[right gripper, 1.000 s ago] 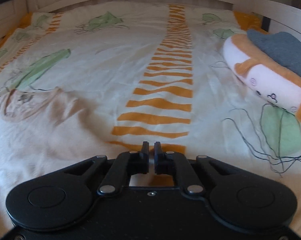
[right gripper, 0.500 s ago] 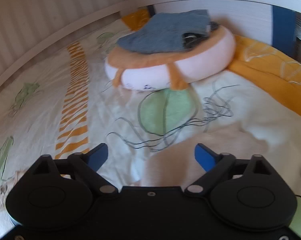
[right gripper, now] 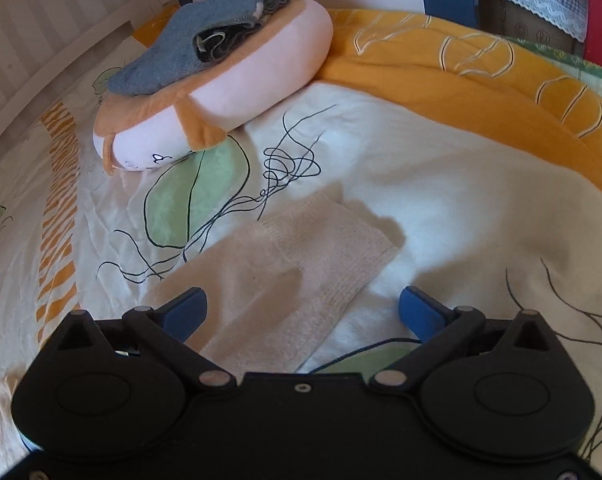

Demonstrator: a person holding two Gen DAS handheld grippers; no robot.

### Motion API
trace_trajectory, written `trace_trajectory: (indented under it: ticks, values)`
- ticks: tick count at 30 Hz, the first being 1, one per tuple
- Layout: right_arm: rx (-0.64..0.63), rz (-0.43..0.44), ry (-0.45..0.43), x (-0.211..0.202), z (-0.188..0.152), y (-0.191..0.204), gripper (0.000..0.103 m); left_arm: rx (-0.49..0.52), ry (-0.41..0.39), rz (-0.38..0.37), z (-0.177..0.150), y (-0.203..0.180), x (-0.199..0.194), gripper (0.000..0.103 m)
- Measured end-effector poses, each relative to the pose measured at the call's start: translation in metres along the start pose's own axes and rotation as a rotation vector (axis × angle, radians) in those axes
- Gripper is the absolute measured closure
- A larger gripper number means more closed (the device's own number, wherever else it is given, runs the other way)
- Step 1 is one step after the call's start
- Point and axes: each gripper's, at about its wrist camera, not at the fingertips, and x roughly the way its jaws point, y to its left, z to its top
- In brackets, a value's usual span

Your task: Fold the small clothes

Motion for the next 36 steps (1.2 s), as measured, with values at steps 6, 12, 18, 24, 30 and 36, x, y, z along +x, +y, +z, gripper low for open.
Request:
trace_trajectory:
  ticks: [6,12,18,24,30,36]
  values:
    - [0.160,0.135,-0.040,0.002,0.006,-0.027,0.013,0.000,0.009,-0.019,0.004,0.003,0.001,0.001]
    - [0.134,0.193,-0.080,-0.008,0.005,-0.018,0.086,-0.049,-0.025,-0.060,0.016,0.018,-0.009,0.021]
    - [-0.066,0.381,-0.195,-0.061,0.003,0.054,0.086,-0.105,-0.077,-0.079,0.038,0.045,-0.030,0.022]
    - [-0.355,0.620,-0.124,-0.089,-0.056,0.178,0.086,-0.072,-0.112,-0.084,0.054,0.070,-0.047,0.021]
    - [-0.605,0.732,0.053,-0.071,-0.158,0.277,0.086,-0.124,-0.108,-0.124,0.053,0.100,-0.051,0.021]
    - [-0.828,0.699,0.217,-0.049,-0.242,0.305,0.082,-0.162,-0.077,-0.177,0.046,0.118,-0.039,0.021]
